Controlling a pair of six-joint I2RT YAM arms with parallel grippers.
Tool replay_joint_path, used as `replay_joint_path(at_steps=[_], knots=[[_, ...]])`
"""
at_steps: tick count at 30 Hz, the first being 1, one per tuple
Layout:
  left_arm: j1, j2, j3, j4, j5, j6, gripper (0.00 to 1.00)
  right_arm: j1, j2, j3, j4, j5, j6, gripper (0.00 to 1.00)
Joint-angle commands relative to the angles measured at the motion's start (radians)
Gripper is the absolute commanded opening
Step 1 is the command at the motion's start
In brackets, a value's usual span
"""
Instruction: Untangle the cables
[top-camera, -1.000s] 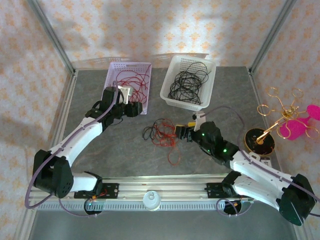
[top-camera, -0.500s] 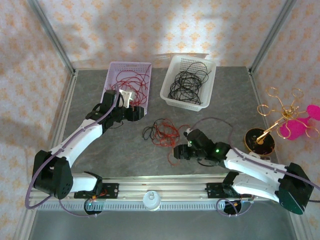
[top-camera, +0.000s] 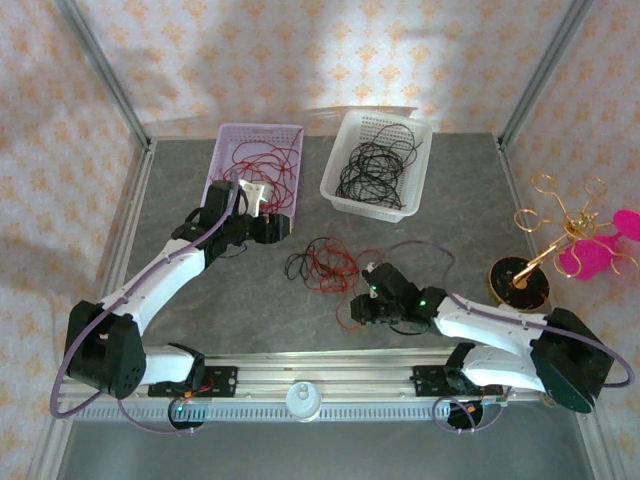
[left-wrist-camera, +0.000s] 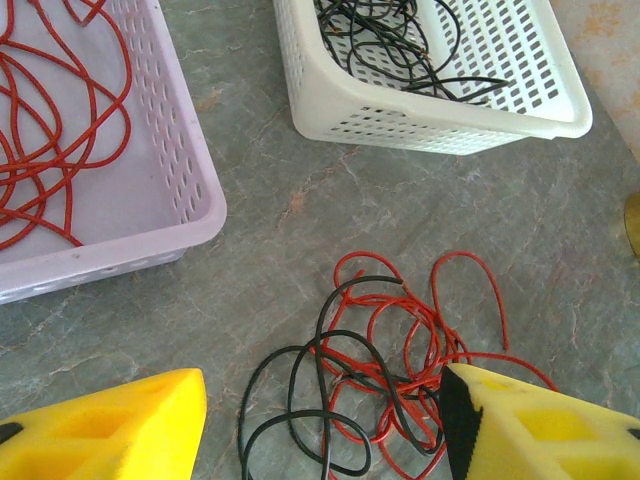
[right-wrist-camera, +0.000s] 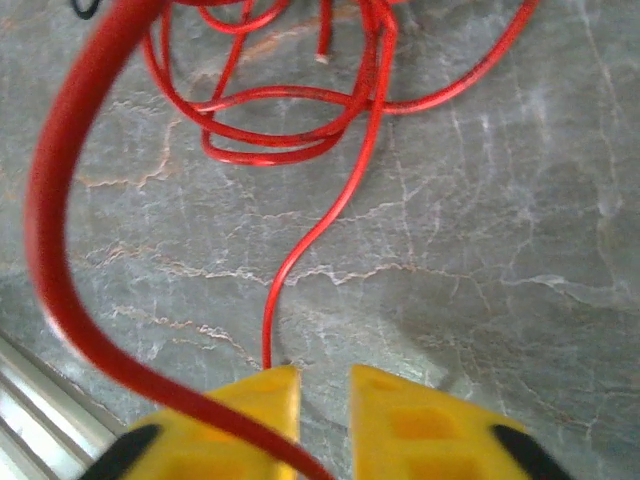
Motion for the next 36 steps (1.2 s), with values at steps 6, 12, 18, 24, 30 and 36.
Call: replay_joint_path(at_steps=[6, 12, 18, 24, 30, 36], knots=[[-0.017, -0.044, -0.009, 0.024, 0.048, 0.036, 0.65, 0.004, -0.040, 0.144, -0.131, 0.065, -0.072, 0.02], [-0.054, -0.080, -0.022, 0.042, 0.133, 0.078, 0.66, 0.005, -0.077, 0.309, -0.304, 0.114, -0.138, 0.00], [-0.110, -0.138, -0.043, 0.071, 0.240, 0.139, 0.65, -0.029, -0.070, 0.485, -0.384, 0.139, -0.136, 0.00], [-0.140, -0.255, -0.119, 0.197, 0.355, 0.152, 0.67, -0.122, -0.034, 0.616, -0.355, -0.022, -0.061, 0.00], [-0.152, -0.318, -0.209, 0.423, 0.425, 0.102, 0.70, -0.129, 0.017, 0.710, -0.315, -0.160, 0.001, 0.00], [-0.193, -0.285, -0.202, 0.488, 0.428, 0.117, 0.72, -0.130, 0.042, 0.726, -0.297, -0.152, 0.049, 0.00]])
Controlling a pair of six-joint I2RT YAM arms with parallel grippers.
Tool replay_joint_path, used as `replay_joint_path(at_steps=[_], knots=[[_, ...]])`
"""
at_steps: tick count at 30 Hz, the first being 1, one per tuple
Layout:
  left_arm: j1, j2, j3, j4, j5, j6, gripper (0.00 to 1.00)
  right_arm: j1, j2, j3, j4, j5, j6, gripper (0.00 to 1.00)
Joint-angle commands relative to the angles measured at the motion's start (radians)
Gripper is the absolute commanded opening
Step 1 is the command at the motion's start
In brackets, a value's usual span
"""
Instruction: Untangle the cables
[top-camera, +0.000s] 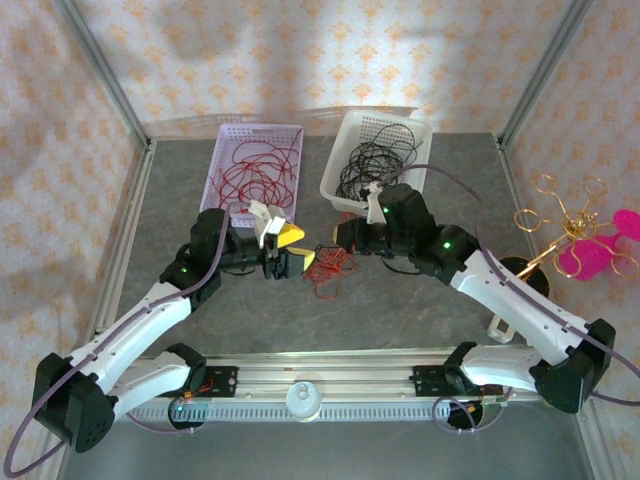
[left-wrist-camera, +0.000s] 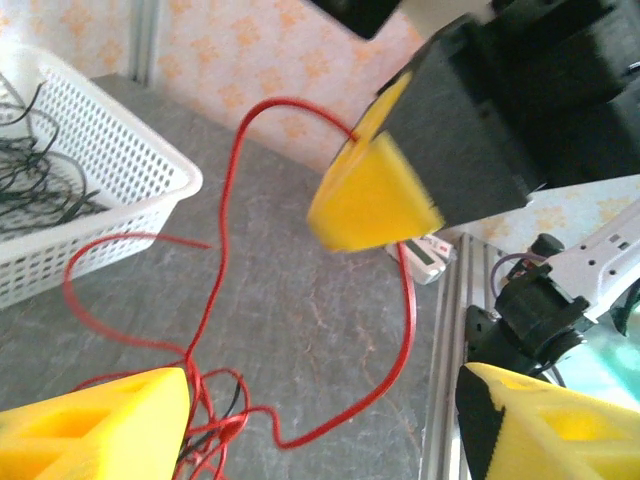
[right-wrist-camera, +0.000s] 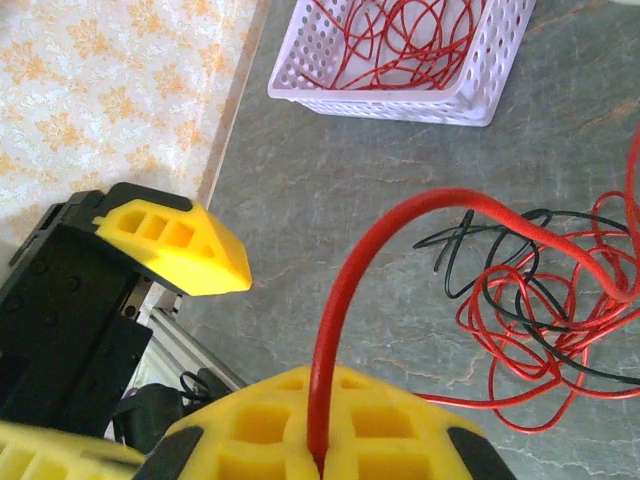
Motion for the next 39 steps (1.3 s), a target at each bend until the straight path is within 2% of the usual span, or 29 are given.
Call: replay_joint_path(at_steps=[1, 7, 11, 13, 14, 17, 18, 19, 22, 26, 29, 33, 39], knots=[[-0.022, 0.032, 0.030, 0.094, 0.057, 0.019, 0.73, -0.002, 0.004, 0.038, 0.027, -0.024, 0.052, 0.00], [-0.072, 0.114, 0.075, 0.031, 0.063, 0.074, 0.76, -0.003, 0.004, 0.015, 0.103, -0.041, 0.131, 0.00], [-0.117, 0.202, 0.181, -0.125, 0.010, 0.177, 0.72, -0.005, 0.015, -0.027, 0.186, -0.054, 0.200, 0.00], [-0.127, 0.232, 0.224, -0.176, -0.010, 0.215, 0.63, -0.005, 0.026, -0.035, 0.202, -0.049, 0.218, 0.00], [-0.130, 0.243, 0.233, -0.179, -0.024, 0.219, 0.55, -0.006, 0.019, -0.042, 0.215, -0.045, 0.232, 0.00], [-0.142, 0.265, 0.239, -0.166, -0.070, 0.216, 0.15, -0.006, -0.014, -0.084, 0.259, -0.028, 0.277, 0.00], [-0.145, 0.264, 0.236, -0.158, -0.075, 0.213, 0.05, -0.006, -0.028, -0.099, 0.269, -0.012, 0.295, 0.00], [-0.146, 0.259, 0.230, -0.156, -0.081, 0.212, 0.00, -0.006, -0.038, -0.111, 0.277, 0.009, 0.315, 0.02], [-0.151, 0.227, 0.195, -0.135, -0.102, 0.215, 0.00, -0.006, -0.087, -0.196, 0.390, 0.081, 0.434, 0.18], [-0.161, 0.198, 0.181, -0.142, -0.082, 0.228, 0.00, -0.002, -0.110, -0.394, 0.770, 0.116, 0.697, 0.31], [-0.164, 0.189, 0.180, -0.155, -0.073, 0.236, 0.00, 0.027, -0.054, -0.444, 0.959, 0.126, 0.785, 0.35], [-0.168, 0.180, 0.172, -0.164, -0.065, 0.249, 0.00, 0.055, 0.000, -0.415, 0.996, 0.164, 0.782, 0.40], [-0.171, 0.173, 0.158, -0.165, -0.061, 0.251, 0.00, 0.054, 0.036, -0.497, 1.170, 0.291, 0.912, 0.43]])
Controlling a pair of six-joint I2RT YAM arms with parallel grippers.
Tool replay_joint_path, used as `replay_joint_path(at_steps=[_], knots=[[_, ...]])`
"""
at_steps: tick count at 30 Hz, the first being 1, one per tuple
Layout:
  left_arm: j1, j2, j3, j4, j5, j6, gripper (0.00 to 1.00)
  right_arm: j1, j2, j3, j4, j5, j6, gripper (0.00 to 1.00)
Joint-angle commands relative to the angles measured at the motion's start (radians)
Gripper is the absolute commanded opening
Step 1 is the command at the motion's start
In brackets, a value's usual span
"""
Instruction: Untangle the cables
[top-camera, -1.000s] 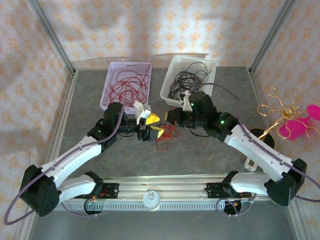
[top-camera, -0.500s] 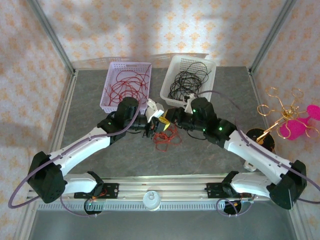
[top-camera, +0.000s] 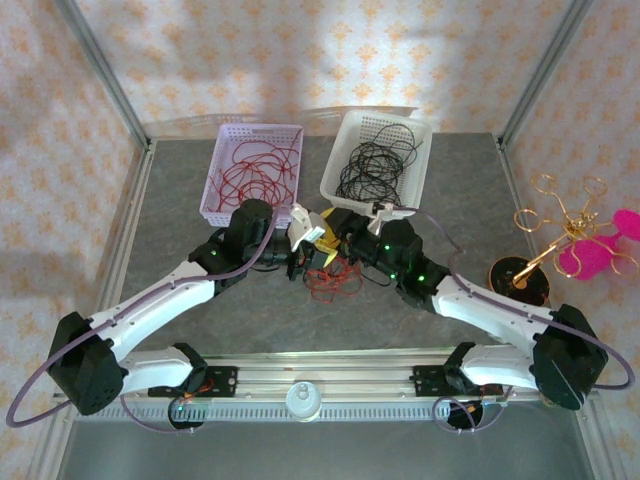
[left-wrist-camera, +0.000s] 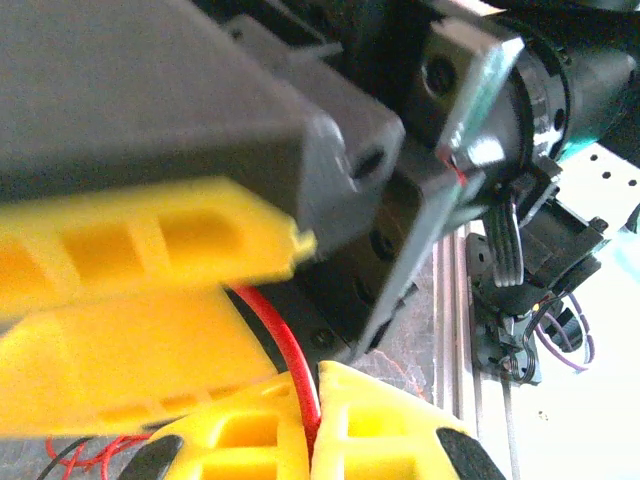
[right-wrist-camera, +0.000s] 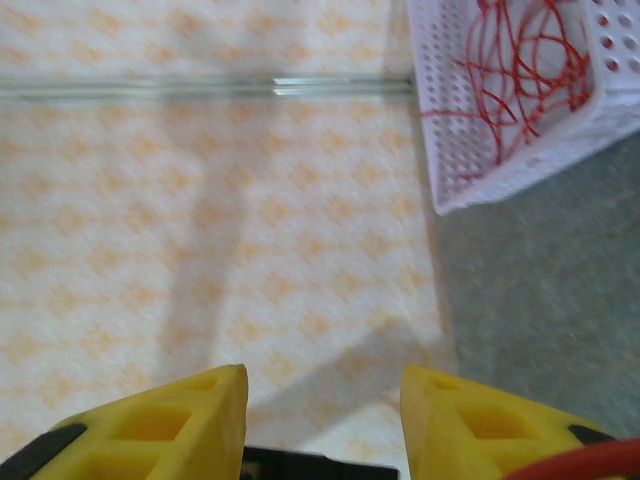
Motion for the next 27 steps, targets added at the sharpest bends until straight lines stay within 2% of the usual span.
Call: replay_joint_path(at_steps=[1, 6, 11, 20, 27], knots=[[-0.009, -0.024, -0.022, 0.007, 0.016, 0.026, 0.00, 0.001, 0.034, -0.029, 0.184, 0.111, 0.079, 0.42], [-0.010, -0.029, -0.027, 0.005, 0.021, 0.028, 0.00, -0.017, 0.021, -0.007, 0.162, 0.228, -0.075, 0.25], [-0.011, -0.048, -0.036, -0.003, 0.015, 0.033, 0.00, -0.032, 0.004, -0.032, 0.227, 0.364, -0.175, 0.18], [-0.015, -0.053, -0.037, -0.007, 0.031, 0.029, 0.00, -0.054, -0.033, -0.070, 0.314, 0.578, -0.234, 0.15], [-0.029, -0.071, -0.019, -0.040, 0.060, 0.033, 0.00, -0.080, -0.016, -0.108, 0.417, 0.632, -0.258, 0.17]])
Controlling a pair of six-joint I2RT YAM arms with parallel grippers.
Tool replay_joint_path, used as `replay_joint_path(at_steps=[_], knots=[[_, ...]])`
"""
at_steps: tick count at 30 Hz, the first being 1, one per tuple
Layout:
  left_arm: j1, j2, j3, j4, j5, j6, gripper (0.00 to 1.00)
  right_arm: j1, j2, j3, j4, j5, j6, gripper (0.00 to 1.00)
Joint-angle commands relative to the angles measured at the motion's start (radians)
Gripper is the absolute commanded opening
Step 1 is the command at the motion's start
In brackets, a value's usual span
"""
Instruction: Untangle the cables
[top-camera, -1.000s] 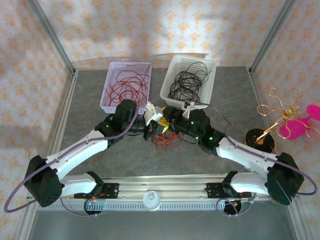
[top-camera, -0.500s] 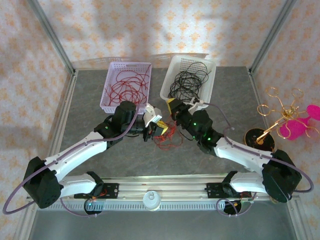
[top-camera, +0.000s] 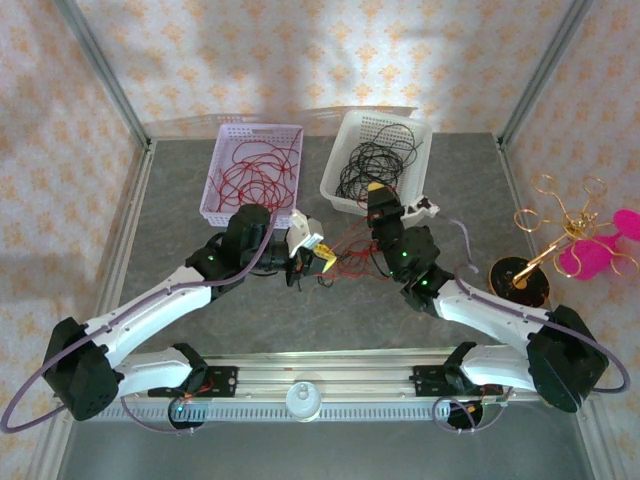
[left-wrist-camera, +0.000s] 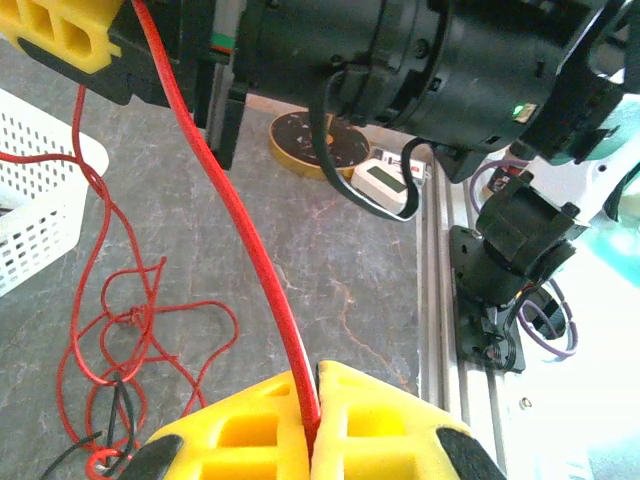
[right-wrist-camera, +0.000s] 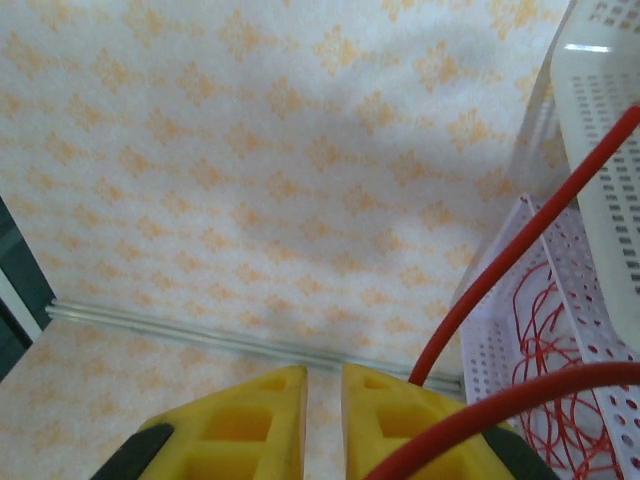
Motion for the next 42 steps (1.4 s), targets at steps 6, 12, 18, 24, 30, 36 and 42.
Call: replay_joint_path(at_steps=[6, 12, 18, 24, 30, 36, 42], knots=[[-0.050, -0.049, 0.095, -0.161, 0.025, 0.068, 0.00, -0.087, -0.052, -0.026, 0.077, 0.103, -0.080, 0.17], [-0.065, -0.124, 0.164, -0.231, -0.035, 0.092, 0.00, -0.193, -0.121, -0.058, 0.045, 0.096, -0.093, 0.18], [-0.064, -0.198, 0.218, -0.279, -0.156, 0.109, 0.00, -0.281, -0.189, -0.085, -0.025, 0.104, -0.092, 0.19], [-0.064, -0.224, 0.294, -0.392, -0.272, 0.132, 0.00, -0.361, -0.221, -0.122, -0.058, 0.065, -0.070, 0.19], [-0.063, -0.260, 0.307, -0.398, -0.379, 0.121, 0.00, -0.409, -0.233, -0.169, -0.102, 0.054, -0.024, 0.19], [-0.064, -0.290, 0.346, -0.373, -0.473, 0.127, 0.00, -0.422, -0.255, -0.243, -0.149, 0.049, 0.052, 0.18], [-0.063, -0.296, 0.367, -0.282, -0.575, 0.119, 0.00, -0.421, -0.255, -0.310, -0.238, -0.055, 0.084, 0.20]])
